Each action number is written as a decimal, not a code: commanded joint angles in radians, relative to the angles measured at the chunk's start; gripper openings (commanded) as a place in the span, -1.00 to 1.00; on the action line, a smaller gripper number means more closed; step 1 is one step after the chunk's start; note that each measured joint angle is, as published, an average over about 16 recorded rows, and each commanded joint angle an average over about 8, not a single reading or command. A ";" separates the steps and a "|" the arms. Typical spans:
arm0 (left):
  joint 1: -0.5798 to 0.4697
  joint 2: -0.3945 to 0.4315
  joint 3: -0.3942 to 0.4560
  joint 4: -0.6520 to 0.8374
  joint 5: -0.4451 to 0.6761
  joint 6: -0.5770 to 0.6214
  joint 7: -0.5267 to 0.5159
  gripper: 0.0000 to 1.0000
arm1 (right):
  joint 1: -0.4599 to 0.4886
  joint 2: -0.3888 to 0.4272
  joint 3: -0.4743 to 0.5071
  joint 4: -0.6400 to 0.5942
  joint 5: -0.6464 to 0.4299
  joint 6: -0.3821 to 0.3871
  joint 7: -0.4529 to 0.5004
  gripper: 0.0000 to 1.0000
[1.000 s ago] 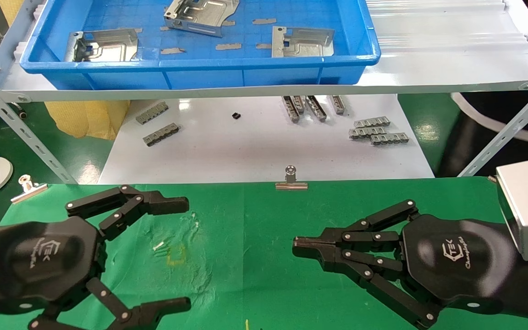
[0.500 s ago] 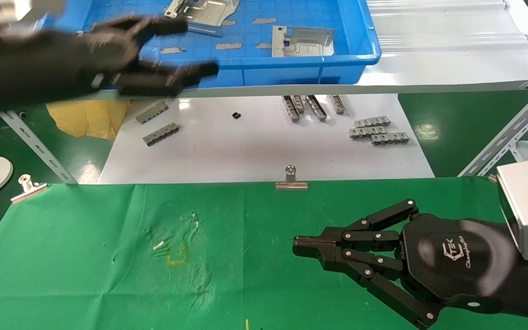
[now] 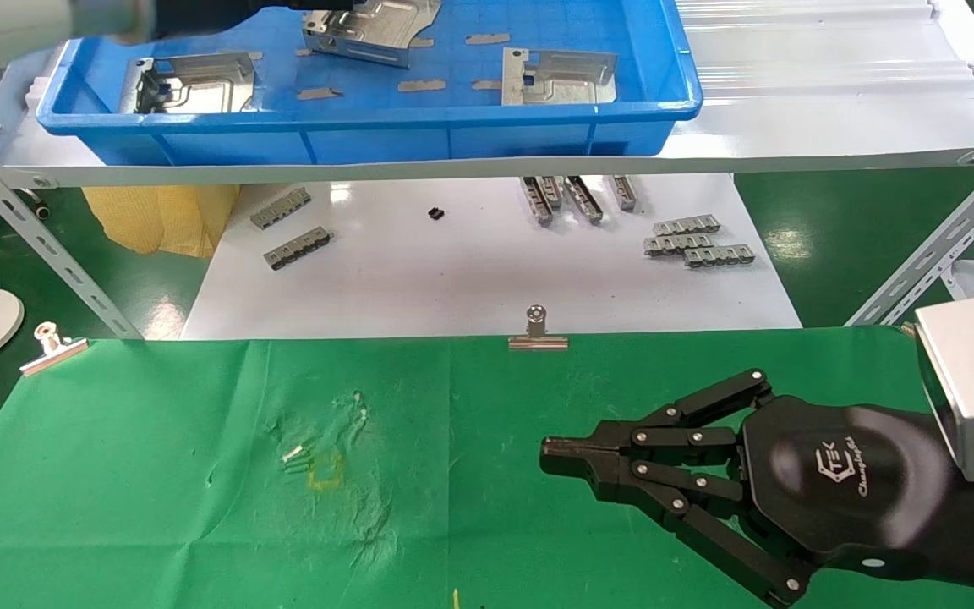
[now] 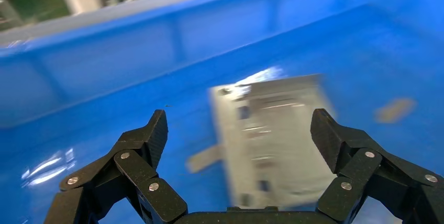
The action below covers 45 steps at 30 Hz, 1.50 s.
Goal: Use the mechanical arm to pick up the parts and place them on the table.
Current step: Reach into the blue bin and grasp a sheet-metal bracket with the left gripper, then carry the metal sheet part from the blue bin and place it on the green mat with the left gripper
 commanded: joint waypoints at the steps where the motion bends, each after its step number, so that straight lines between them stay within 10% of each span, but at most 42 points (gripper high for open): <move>1: -0.023 0.048 0.014 0.075 0.027 -0.092 -0.006 -0.71 | 0.000 0.000 0.000 0.000 0.000 0.000 0.000 -0.07; 6: -0.018 0.070 0.023 0.092 0.034 -0.123 -0.025 -1.00 | 0.000 0.000 0.000 0.000 0.000 0.000 0.000 1.00; 45: 0.006 0.062 0.039 0.068 -0.006 -0.071 0.002 -1.00 | 0.001 0.001 -0.002 0.000 0.002 0.001 -0.001 1.00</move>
